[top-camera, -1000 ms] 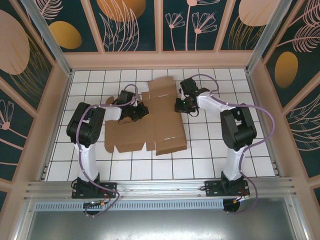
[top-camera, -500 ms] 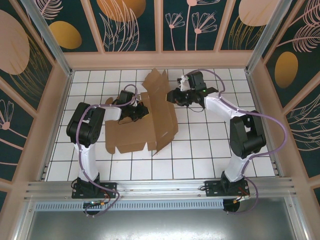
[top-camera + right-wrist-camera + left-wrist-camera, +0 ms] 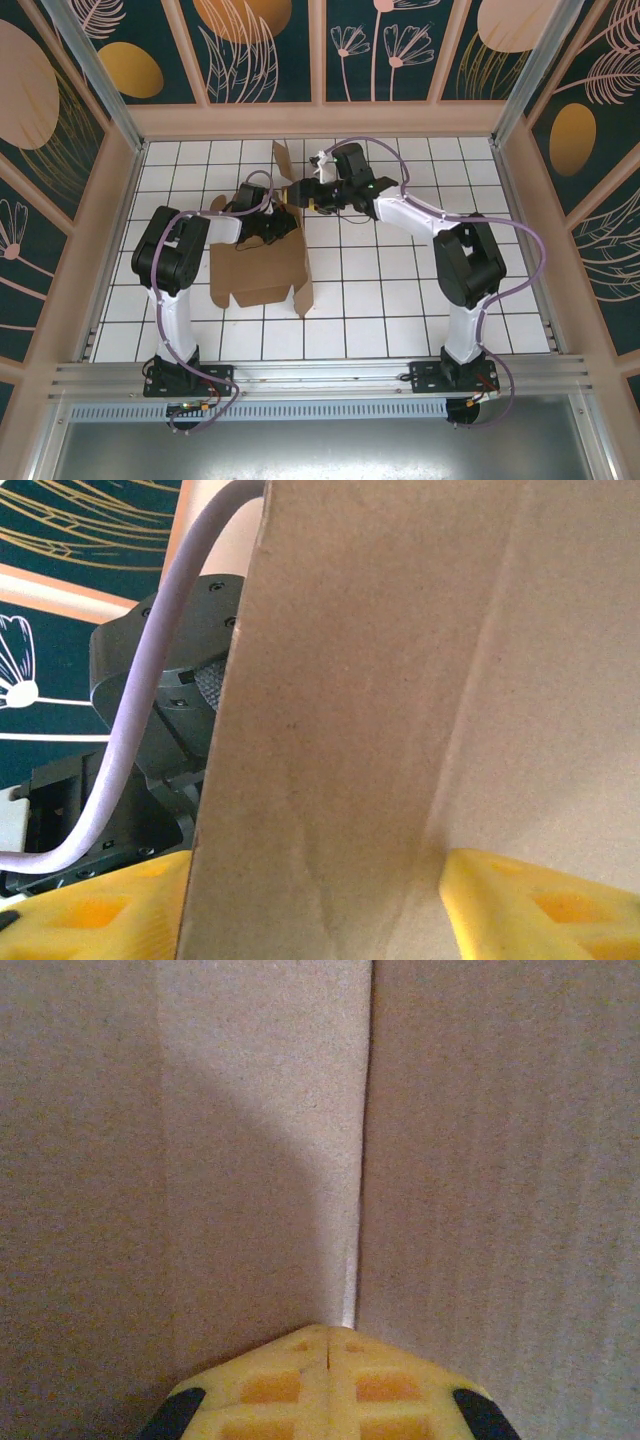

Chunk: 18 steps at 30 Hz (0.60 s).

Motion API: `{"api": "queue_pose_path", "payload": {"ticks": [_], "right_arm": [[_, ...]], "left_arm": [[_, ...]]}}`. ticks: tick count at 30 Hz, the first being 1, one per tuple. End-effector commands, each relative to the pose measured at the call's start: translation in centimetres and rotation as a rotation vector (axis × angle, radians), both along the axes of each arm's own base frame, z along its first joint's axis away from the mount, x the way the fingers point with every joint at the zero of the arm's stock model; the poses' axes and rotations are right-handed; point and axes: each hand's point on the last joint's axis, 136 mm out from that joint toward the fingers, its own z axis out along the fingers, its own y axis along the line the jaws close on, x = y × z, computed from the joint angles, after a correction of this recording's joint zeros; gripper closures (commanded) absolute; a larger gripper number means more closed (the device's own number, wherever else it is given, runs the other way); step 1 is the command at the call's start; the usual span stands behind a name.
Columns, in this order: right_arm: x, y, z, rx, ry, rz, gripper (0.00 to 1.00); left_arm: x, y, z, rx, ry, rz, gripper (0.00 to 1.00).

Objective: Fold the paper box

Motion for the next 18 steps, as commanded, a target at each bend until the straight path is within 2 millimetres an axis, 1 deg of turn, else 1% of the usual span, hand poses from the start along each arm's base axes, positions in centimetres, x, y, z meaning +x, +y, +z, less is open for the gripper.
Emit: {"api": "queue_pose_path", "payload": {"ticks": [1, 3, 6, 11, 14, 15, 16, 18], "right_arm": [[-0.6, 0.3, -4.3, -0.086, 0.089, -0.001, 0.32], [-0.7, 0.7, -4.9, -0.104, 0.096, 0.004, 0.31], [-0.7, 0.8, -5.3, -0.124, 0.096, 0.005, 0.29], [0.1, -0.3, -4.4, -0.202, 0.027, -0.019, 0.24], [0.9, -1.1, -4.4, -0.314, -0.022, -0.039, 0.24], [1.1, -1.4, -4.4, -0.362, -0.047, -0.043, 0.24], [1.2, -1.6, -4.5, -0.393, -0.065, -0.044, 0.24], [1.4, -1.9, -4.8, -0.454, -0.089, -0.049, 0.24]], "left_arm": [[-2.2, 0.6, -2.2, 0.022, 0.110, 0.016, 0.99], [-2.3, 0.6, -2.2, 0.019, 0.111, 0.019, 0.99], [-2.2, 0.5, -1.9, 0.016, 0.103, 0.019, 0.99], [-1.8, 0.1, -0.1, -0.023, 0.062, 0.016, 0.94], [-1.4, -0.6, 1.0, -0.095, 0.051, 0.027, 0.93], [-1.0, -0.9, 1.6, -0.127, 0.040, 0.036, 0.93], [-1.5, -0.9, 1.2, -0.141, 0.056, 0.044, 0.94], [-1.3, -1.1, 1.2, -0.165, 0.062, 0.057, 0.94]]}}
